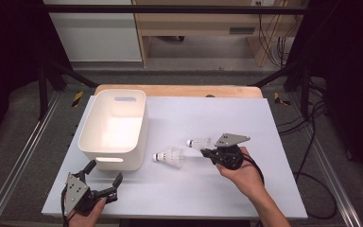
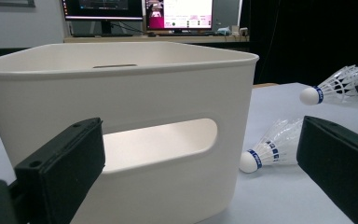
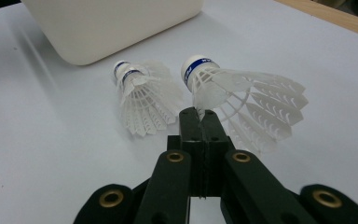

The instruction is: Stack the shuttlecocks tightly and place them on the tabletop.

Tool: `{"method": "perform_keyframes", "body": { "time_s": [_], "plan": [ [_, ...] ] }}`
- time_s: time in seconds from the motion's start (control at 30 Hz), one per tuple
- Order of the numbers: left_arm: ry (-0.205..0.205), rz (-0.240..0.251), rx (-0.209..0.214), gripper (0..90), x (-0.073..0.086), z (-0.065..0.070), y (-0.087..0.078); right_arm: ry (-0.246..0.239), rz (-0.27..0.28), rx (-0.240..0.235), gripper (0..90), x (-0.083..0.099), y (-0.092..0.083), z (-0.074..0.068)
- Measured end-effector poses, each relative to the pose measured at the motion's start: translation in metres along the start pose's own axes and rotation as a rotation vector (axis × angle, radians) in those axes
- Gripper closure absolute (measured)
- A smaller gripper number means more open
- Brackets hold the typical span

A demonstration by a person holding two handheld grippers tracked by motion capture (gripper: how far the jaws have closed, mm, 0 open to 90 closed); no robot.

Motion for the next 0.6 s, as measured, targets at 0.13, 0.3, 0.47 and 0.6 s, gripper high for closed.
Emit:
{"method": "perform_keyframes", "body": {
  "time_s": [0.13,0.3,0.47,0.6],
  "plan": [
    [0.005,0.000,0.004,1.1,0.000,0.001,0.000,0.012,0.003,0.001,90.0,0.010,-0.005,-0.002],
    [0.004,0.002,-0.004,1.0,0.000,-0.001,-0.002,0.015,0.001,-0.002,90.0,0.021,-0.011,-0.008],
    [-0.004,0.008,-0.004,1.0,-0.001,-0.003,-0.002,0.013,-0.011,-0.016,90.0,0.031,-0.010,-0.017],
    [0.001,0.006,0.000,1.0,-0.001,-0.001,-0.003,0.021,-0.013,-0.023,90.0,0.034,-0.005,-0.022]
  ]
}}
Point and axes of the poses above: each handheld gripper's, and its own axes: y roughly forward along the jaws, x roughly out of its underside, z roughly to its right, the point moved 7 cm from there along y, roughly forward along the jaws, and after that the axes turned 4 degrees about z, right-handed, at the moved point
